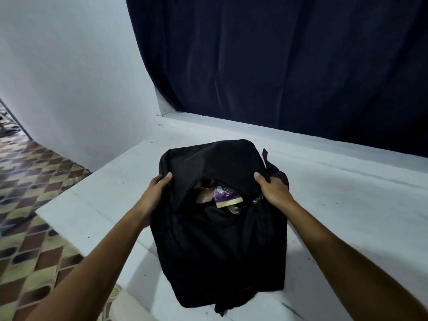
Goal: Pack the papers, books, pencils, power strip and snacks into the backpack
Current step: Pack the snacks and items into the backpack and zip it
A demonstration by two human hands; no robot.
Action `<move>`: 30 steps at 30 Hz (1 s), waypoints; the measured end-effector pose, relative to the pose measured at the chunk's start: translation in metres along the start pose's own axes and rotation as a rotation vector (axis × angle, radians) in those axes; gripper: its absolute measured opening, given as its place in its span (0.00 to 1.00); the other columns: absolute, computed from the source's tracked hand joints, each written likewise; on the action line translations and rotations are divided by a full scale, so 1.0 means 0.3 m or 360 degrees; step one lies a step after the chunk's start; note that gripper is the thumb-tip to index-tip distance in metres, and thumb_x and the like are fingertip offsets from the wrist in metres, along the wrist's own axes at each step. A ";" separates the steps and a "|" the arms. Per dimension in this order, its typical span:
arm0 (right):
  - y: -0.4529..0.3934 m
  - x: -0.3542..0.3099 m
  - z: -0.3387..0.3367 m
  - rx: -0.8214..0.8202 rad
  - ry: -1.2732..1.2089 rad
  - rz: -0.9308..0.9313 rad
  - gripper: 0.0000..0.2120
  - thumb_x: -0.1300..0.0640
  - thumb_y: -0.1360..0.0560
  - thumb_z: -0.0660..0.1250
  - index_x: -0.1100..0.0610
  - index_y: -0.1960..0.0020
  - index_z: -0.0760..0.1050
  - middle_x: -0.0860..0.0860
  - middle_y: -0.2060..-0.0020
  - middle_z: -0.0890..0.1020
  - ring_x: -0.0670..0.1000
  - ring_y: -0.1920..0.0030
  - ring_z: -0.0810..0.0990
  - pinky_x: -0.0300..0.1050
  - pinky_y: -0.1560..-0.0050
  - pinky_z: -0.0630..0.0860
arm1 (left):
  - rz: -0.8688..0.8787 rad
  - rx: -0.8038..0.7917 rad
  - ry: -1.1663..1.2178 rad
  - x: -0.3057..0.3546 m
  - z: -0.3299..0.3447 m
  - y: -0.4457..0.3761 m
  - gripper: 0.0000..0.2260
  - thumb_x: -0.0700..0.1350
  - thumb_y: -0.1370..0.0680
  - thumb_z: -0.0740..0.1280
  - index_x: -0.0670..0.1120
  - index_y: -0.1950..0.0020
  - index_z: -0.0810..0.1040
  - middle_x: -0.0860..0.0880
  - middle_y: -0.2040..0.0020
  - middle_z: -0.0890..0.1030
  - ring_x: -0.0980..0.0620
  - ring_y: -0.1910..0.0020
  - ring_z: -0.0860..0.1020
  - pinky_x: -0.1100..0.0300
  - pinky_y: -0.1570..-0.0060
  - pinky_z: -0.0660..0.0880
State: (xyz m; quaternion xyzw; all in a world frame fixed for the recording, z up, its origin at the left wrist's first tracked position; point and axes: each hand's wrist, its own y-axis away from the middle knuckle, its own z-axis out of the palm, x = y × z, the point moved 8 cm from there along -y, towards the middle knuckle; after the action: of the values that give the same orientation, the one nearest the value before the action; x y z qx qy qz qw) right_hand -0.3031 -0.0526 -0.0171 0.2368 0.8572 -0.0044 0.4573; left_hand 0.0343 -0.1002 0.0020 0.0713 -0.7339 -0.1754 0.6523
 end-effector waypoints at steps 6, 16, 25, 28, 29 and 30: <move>-0.005 0.045 -0.045 0.0169 -0.0121 -0.0081 0.21 0.43 0.22 0.60 0.57 0.40 0.78 0.57 0.45 0.81 0.60 0.43 0.77 0.52 0.41 0.72 | 0.0156 0.0130 0.0023 0.020 0.061 0.019 0.27 0.52 0.25 0.71 0.52 0.28 0.67 0.52 0.37 0.75 0.50 0.42 0.78 0.54 0.42 0.75; 0.074 0.313 -0.340 0.0387 -0.0197 0.0078 0.23 0.39 0.25 0.62 0.56 0.44 0.78 0.56 0.47 0.81 0.60 0.46 0.79 0.55 0.41 0.74 | 0.0254 -0.0060 -0.0054 0.052 0.388 0.045 0.29 0.55 0.29 0.74 0.53 0.30 0.69 0.49 0.37 0.78 0.48 0.44 0.80 0.49 0.39 0.75; 0.293 0.599 -0.705 0.0709 -0.0239 0.0234 0.21 0.43 0.23 0.64 0.57 0.40 0.78 0.56 0.44 0.81 0.59 0.42 0.77 0.50 0.40 0.72 | 0.0389 -0.0354 -0.0308 0.084 0.862 0.133 0.27 0.54 0.25 0.70 0.51 0.28 0.65 0.49 0.41 0.77 0.53 0.52 0.77 0.62 0.51 0.73; 0.358 0.665 -0.795 0.0767 -0.0178 0.0311 0.21 0.41 0.24 0.63 0.57 0.45 0.80 0.55 0.48 0.82 0.58 0.45 0.78 0.50 0.42 0.74 | 0.0382 -0.0443 -0.0412 0.070 0.968 0.157 0.30 0.58 0.27 0.71 0.53 0.28 0.64 0.49 0.36 0.76 0.48 0.42 0.76 0.52 0.38 0.73; 0.372 0.676 -0.814 0.0752 -0.0131 0.0329 0.21 0.40 0.24 0.63 0.57 0.49 0.80 0.55 0.51 0.83 0.57 0.48 0.79 0.50 0.44 0.74 | 0.0384 -0.0456 -0.0469 0.070 0.987 0.157 0.31 0.59 0.27 0.70 0.53 0.28 0.63 0.50 0.37 0.75 0.48 0.41 0.75 0.51 0.37 0.72; 0.389 0.688 -0.834 0.0736 -0.0092 0.0335 0.22 0.39 0.24 0.62 0.58 0.52 0.80 0.54 0.54 0.83 0.56 0.51 0.80 0.49 0.46 0.75 | 0.0398 -0.0469 -0.0550 0.076 1.009 0.165 0.31 0.60 0.26 0.70 0.52 0.27 0.63 0.50 0.37 0.75 0.47 0.41 0.75 0.52 0.38 0.71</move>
State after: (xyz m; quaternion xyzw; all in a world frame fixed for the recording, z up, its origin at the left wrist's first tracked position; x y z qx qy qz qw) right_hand -0.5478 0.1900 -0.0095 0.4228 0.7905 -0.1594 0.4134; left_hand -0.2602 -0.0120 0.0142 -0.1470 -0.8041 -0.2081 0.5372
